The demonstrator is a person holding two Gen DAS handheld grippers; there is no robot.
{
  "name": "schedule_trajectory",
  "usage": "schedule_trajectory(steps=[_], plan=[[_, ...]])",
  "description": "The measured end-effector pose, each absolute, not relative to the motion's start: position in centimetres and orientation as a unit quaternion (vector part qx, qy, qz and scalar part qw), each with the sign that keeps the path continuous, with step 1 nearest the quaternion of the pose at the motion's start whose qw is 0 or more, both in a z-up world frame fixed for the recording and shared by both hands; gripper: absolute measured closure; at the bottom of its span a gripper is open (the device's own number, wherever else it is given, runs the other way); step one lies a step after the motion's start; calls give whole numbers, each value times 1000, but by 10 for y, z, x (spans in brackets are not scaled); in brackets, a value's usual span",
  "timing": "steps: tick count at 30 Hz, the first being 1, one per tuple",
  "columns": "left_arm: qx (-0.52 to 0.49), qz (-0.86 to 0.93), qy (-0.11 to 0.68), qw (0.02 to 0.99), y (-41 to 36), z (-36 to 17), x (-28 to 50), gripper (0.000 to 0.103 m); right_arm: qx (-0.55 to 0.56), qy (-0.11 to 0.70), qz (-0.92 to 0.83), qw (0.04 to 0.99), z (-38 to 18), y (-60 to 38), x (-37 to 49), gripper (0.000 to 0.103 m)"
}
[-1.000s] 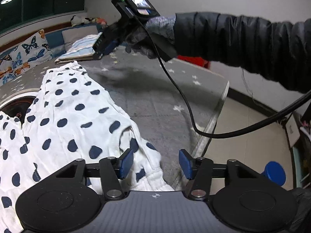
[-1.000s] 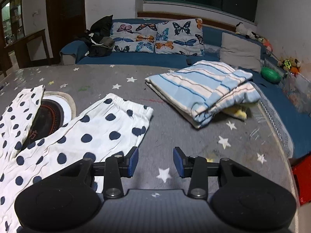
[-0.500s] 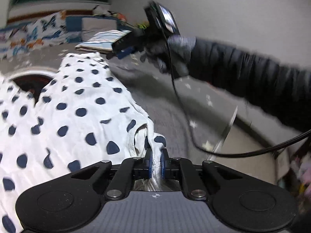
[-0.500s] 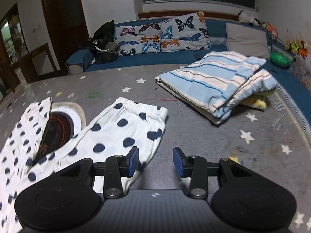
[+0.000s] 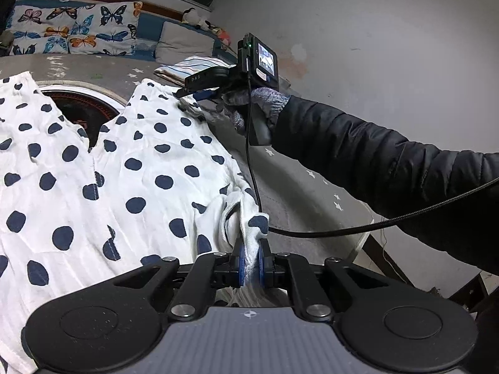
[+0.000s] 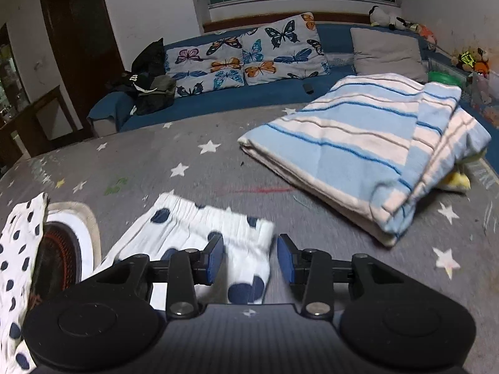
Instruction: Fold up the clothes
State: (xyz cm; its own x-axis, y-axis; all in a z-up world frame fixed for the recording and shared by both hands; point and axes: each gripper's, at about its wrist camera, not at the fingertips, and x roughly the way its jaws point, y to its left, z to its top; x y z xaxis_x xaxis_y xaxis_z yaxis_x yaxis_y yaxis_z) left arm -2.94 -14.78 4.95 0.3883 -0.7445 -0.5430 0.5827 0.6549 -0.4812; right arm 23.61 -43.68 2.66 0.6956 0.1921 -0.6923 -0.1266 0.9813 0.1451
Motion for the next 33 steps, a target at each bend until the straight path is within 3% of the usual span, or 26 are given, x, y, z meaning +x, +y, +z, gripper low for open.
schedule_trajectory(steps=[1, 5, 13, 21, 33], plan=[[-109, -401, 379, 827, -146, 50, -30, 94, 38, 381, 83, 920, 26, -435, 238, 79], [-119, -397, 373, 830, -138, 51, -34, 94, 34, 379, 68, 922, 32, -433, 239, 94], [-162, -365, 343, 850, -94, 63, -55, 94, 47, 354, 65, 932, 85, -407, 244, 96], [-225, -306, 312, 871, -31, 69, -86, 95, 39, 328, 104, 938, 138, -313, 258, 96], [-285, -241, 306, 876, 30, 61, -121, 95, -10, 339, 160, 927, 120, -134, 277, 96]])
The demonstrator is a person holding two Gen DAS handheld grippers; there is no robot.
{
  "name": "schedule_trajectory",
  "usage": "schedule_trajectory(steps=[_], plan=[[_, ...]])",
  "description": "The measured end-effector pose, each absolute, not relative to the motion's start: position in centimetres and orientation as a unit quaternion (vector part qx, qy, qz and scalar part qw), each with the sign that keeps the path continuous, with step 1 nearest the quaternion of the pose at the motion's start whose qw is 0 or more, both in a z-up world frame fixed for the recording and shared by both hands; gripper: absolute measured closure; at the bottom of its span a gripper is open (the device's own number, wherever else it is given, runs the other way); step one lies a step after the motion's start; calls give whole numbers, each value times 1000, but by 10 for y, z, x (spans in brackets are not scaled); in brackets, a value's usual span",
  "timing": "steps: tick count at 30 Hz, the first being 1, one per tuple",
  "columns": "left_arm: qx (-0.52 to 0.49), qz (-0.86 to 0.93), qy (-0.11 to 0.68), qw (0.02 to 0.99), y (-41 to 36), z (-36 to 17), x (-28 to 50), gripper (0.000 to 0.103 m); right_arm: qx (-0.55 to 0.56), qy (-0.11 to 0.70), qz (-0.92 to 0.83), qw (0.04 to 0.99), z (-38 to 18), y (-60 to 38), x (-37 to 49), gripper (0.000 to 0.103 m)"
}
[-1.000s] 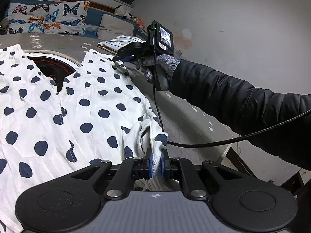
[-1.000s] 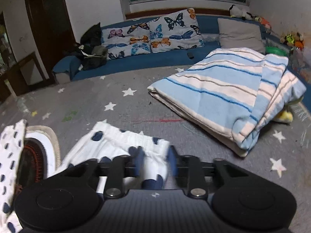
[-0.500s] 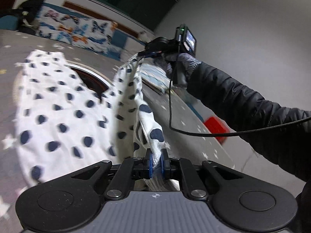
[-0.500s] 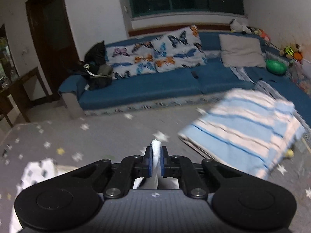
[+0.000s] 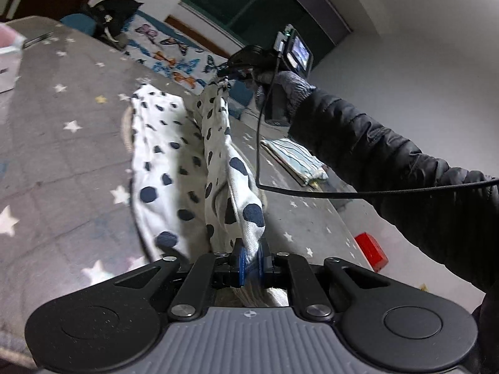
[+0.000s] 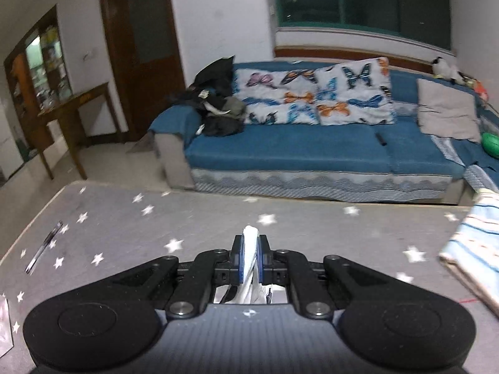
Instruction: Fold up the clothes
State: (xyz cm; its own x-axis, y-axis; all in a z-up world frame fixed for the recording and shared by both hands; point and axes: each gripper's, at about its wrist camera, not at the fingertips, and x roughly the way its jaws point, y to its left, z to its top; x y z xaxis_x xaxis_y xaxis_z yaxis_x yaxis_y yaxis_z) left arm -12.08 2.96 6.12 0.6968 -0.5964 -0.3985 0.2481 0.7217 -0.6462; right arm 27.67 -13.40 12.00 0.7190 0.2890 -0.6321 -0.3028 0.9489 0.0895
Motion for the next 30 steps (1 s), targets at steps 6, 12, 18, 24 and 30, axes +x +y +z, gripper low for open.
schedule_trajectory(steps=[6, 12, 18, 24, 30], plan=[[-300, -230, 310, 872, 39, 57, -129, 95, -44, 349, 190, 917, 99, -69, 274, 96], [-307, -219, 317, 870, 42, 56, -135, 94, -57, 361, 216, 905, 82, -27, 264, 95], [-307, -213, 320, 871, 39, 58, -143, 94, -46, 374, 242, 894, 73, -15, 263, 89], [-302, -211, 324, 871, 37, 57, -143, 94, -47, 377, 264, 887, 82, -20, 256, 87], [-296, -199, 325, 876, 36, 58, -143, 87, -77, 383, 282, 876, 93, -36, 241, 70]])
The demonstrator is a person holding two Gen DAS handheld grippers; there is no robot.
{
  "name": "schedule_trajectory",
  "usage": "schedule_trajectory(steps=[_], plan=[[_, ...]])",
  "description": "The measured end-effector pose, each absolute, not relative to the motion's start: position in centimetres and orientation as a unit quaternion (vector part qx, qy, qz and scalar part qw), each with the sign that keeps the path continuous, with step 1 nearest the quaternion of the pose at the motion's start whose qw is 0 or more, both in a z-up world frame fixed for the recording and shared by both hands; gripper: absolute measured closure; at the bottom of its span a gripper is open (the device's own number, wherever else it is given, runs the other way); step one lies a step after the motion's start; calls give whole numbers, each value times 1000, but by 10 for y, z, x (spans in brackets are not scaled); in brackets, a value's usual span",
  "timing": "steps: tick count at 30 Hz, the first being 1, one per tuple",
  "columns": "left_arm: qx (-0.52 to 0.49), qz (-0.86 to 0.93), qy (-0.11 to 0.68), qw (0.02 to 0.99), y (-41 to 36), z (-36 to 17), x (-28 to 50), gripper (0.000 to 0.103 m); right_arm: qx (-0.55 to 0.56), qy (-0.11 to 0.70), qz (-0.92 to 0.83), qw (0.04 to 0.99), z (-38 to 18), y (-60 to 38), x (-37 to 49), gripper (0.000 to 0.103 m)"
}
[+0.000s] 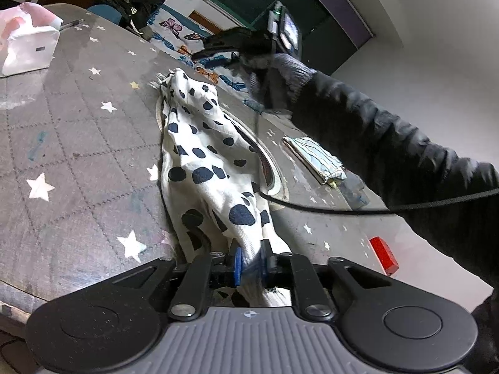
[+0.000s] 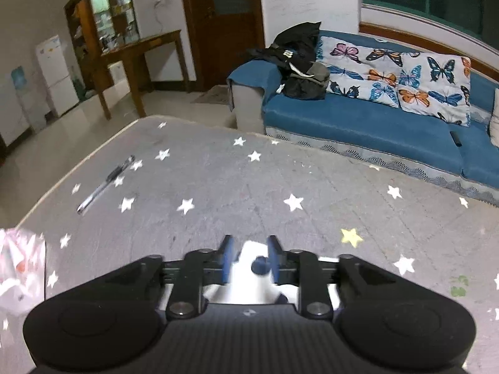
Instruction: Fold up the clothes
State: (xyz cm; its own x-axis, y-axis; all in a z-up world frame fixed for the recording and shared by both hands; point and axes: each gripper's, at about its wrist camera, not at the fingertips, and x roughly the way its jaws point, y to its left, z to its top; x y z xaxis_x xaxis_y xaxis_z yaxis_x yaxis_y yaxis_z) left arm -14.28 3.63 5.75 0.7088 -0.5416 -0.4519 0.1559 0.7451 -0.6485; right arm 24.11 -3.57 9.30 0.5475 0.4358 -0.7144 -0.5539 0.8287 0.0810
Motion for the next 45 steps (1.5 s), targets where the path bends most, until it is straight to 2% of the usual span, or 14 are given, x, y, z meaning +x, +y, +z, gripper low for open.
schedule_trajectory(steps=[3, 4, 9, 11, 14, 16, 21, 24, 29, 31, 35, 37, 45], plan=[[-292, -194, 329, 877, 36, 58, -144, 86, -98, 381, 291, 872, 98, -47, 228, 67], [-291, -193, 331, 877, 35, 58, -144, 81, -103, 381, 293, 871, 100, -52, 222, 63], [-287, -186, 331, 879, 30, 60, -141, 62, -137, 371, 315, 862, 108, -78, 190, 58], [-285, -183, 332, 880, 28, 61, -140, 62, -143, 371, 323, 859, 109, -90, 175, 55], [-293, -178, 342, 875, 27, 59, -136, 64, -160, 371, 337, 851, 109, -107, 152, 52], [-308, -179, 343, 869, 29, 60, -133, 70, -175, 370, 347, 844, 108, -121, 132, 52], [-349, -183, 344, 852, 34, 64, -123, 71, -191, 365, 379, 828, 108, -153, 85, 46], [-368, -183, 344, 844, 34, 67, -119, 67, -204, 358, 396, 821, 108, -171, 54, 46], [-372, -187, 359, 836, 27, 71, -110, 70, -216, 343, 431, 806, 110, -194, -3, 41], [-383, -190, 363, 828, 25, 72, -107, 80, -219, 336, 447, 799, 111, -206, -31, 40], [-402, -189, 371, 815, 23, 75, -99, 82, -224, 325, 473, 787, 115, -219, -72, 36], [-407, -186, 371, 814, 22, 78, -95, 87, -227, 317, 487, 781, 115, -221, -92, 26], [-433, -178, 364, 805, 19, 86, -82, 91, -252, 288, 509, 771, 93, -207, -145, 25]])
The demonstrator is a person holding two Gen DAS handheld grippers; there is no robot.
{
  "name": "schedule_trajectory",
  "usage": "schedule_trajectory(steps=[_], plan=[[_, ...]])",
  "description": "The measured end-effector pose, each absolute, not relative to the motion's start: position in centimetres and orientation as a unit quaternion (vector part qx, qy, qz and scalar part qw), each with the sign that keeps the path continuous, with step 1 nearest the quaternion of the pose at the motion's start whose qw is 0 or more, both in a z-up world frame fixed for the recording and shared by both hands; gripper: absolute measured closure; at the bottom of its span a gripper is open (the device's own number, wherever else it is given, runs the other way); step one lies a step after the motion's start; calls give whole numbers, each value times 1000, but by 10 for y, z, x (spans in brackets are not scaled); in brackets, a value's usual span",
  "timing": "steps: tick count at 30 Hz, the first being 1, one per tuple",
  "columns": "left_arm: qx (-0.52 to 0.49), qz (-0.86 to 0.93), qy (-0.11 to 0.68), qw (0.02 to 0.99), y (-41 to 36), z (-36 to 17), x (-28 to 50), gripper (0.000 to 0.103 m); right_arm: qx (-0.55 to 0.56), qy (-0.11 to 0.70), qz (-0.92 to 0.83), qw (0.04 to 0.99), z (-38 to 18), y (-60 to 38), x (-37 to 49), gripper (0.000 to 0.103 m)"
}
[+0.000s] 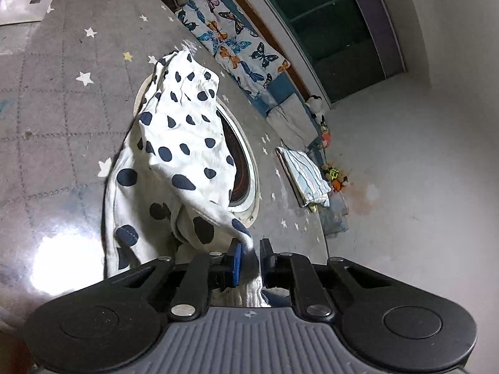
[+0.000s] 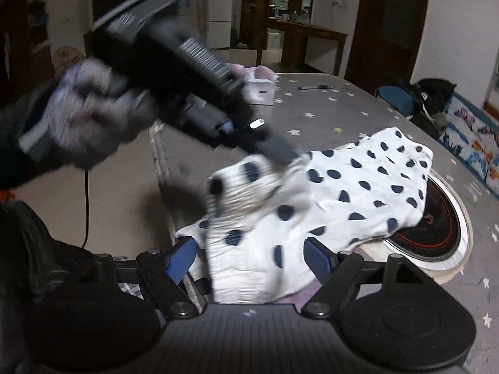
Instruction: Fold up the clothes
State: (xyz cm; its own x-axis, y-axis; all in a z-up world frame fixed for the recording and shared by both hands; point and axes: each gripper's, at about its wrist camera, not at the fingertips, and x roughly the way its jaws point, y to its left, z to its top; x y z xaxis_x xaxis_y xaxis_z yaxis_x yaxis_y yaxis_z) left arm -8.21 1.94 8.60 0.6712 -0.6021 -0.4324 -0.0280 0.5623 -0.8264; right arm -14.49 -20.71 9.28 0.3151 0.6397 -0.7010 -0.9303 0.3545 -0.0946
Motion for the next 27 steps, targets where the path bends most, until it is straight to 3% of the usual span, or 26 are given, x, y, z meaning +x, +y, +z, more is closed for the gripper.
schedule_trajectory(steps=[5, 8, 10, 13, 16, 20, 27], plan=[[-442, -178, 365, 800, 22, 85, -82, 91, -286, 265, 468, 793, 76, -193, -153, 29], [-450, -175, 366, 796, 26, 81, -85, 91, -302, 266, 444, 801, 72, -191, -154, 40], [-448, -173, 370, 795, 30, 78, -89, 91, -306, 279, 441, 796, 71, -195, -157, 57], [-438, -168, 380, 797, 35, 71, -98, 91, -323, 283, 435, 791, 72, -203, -162, 73], [-423, -161, 396, 799, 39, 61, -108, 91, -332, 291, 433, 786, 71, -209, -167, 79], [-397, -143, 429, 799, 41, 44, -117, 91, -342, 303, 440, 773, 64, -211, -166, 79], [-355, -150, 419, 822, 46, 60, -131, 90, -339, 305, 468, 757, 79, -223, -169, 66]])
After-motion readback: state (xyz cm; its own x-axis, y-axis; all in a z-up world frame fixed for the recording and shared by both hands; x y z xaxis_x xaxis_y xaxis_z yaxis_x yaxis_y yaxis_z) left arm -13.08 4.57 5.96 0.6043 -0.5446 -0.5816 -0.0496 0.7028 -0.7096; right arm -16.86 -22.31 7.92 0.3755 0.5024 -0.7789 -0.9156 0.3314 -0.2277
